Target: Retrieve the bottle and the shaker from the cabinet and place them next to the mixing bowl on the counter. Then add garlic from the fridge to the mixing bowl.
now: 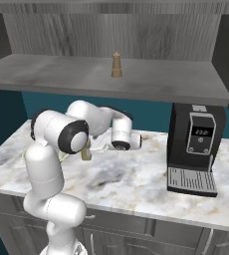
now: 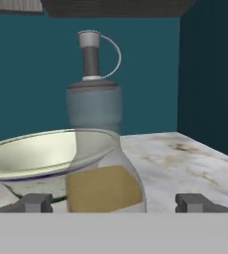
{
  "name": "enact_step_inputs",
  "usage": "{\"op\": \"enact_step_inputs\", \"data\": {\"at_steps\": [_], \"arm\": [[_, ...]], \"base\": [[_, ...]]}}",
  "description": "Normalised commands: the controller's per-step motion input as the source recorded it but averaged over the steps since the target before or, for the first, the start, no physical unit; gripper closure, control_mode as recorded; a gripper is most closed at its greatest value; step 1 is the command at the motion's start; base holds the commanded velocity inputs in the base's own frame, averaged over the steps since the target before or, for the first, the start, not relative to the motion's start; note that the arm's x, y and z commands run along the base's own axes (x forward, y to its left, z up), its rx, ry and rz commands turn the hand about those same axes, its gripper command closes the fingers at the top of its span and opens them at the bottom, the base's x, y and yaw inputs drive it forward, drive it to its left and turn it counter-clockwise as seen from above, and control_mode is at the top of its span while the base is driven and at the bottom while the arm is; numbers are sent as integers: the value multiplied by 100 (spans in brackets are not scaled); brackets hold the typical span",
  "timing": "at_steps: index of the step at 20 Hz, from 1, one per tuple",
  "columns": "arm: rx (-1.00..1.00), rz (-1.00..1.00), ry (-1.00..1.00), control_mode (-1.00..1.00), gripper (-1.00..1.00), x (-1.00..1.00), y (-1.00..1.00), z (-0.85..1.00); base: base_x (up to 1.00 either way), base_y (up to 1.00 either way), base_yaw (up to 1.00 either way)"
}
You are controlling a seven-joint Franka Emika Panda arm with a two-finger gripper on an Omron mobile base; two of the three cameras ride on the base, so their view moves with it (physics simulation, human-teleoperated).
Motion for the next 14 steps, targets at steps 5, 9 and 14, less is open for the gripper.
{"op": "enact_step_inputs", "data": {"at_steps": [5, 9, 14], "arm": [[0, 0, 0, -100, -100, -8, -46, 11], [0, -4, 0, -100, -100, -14, -40, 24], [0, -7, 0, -100, -100, -45, -40, 37]], "base": [[0, 0, 0], [0, 0, 0], [0, 0, 0]]}}
